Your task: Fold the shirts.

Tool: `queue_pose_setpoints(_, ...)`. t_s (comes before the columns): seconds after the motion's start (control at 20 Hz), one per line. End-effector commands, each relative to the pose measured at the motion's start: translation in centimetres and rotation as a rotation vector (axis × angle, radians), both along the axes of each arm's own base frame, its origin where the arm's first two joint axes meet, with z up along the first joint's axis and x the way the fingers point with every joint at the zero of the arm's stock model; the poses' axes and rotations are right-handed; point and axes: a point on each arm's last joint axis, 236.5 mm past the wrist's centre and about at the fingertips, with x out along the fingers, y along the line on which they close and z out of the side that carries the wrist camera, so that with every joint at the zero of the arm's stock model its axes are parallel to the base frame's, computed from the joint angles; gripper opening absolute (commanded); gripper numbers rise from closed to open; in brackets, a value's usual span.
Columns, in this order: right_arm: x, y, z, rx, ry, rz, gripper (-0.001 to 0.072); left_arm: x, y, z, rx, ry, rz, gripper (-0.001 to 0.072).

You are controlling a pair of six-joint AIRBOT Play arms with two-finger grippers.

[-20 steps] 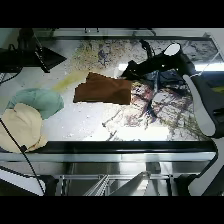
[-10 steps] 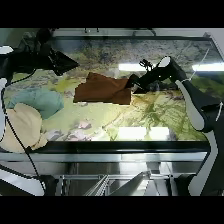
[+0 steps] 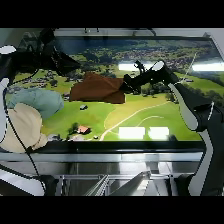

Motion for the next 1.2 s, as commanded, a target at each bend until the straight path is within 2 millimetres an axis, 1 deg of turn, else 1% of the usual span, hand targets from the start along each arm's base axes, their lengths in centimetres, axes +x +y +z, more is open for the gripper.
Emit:
queue_pose_setpoints(0.0,0.2,0.2,0.0,0.012,-0.009,0.001,0.0228,0.0,-0.1,0.0,0.001,0.000,-0.002,0.0014)
queue_pose_setpoints(0.05,0.2,0.2,-0.1,0.011,-0.009,0.000,0.0101,-0.1,-0.1,0.0,0.001,0.000,-0.002,0.0014)
queue_pose_setpoints(0.1,0.2,0.2,-0.1,0.011,-0.008,0.000,0.0024,-0.1,-0.1,0.0,0.001,0.000,-0.002,0.0014)
queue_pose_setpoints(0.5,0.2,0.2,-0.1,0.011,-0.016,0.002,0.0030,-0.1,-0.1,-0.1,0.000,-0.025,-0.007,0.0014)
queue_pose_setpoints(0.55,0.3,0.1,-0.1,0.011,-0.016,0.003,0.0190,-0.1,-0.1,0.0,0.000,-0.025,-0.008,0.0015)
queue_pose_setpoints(0.6,0.4,-0.3,-0.1,0.011,-0.021,0.006,0.0536,-0.3,-0.1,0.0,-0.001,-0.023,-0.019,0.0015)
queue_pose_setpoints(0.65,0.4,-0.9,-0.1,0.011,-0.023,0.010,0.0585,-0.6,0.0,0.0,-0.002,-0.021,-0.030,0.0015)
queue_pose_setpoints(0.7,0.5,-2.0,-0.1,0.013,-0.009,0.004,0.0564,-0.8,0.0,0.0,-0.003,-0.020,-0.040,0.0015)
queue_pose_setpoints(0.85,0.0,-5.4,0.1,0.027,0.051,0.005,0.0564,-1.5,0.1,0.1,-0.006,-0.016,-0.065,0.0014)
queue_pose_setpoints(0.9,-0.2,-6.0,0.1,0.030,0.063,0.009,0.0565,-1.5,0.1,0.1,-0.006,-0.016,-0.065,0.0015)
queue_pose_setpoints(0.95,-0.2,-6.1,0.1,0.030,0.055,0.014,0.0572,-1.4,0.1,0.1,-0.006,-0.017,-0.064,0.0014)
queue_pose_setpoints(1.0,0.0,-5.7,0.0,0.027,0.039,0.019,0.0580,-1.4,0.1,0.1,-0.006,-0.024,-0.065,0.0015)
queue_pose_setpoints(1.1,0.5,-3.7,-0.2,0.016,-0.002,0.015,0.0594,-1.4,0.1,0.1,-0.007,-0.031,-0.066,0.0015)
queue_pose_setpoints(1.15,0.8,-2.6,-0.5,0.010,-0.020,0.002,0.0643,-1.4,0.1,0.1,-0.007,-0.031,-0.066,0.0015)
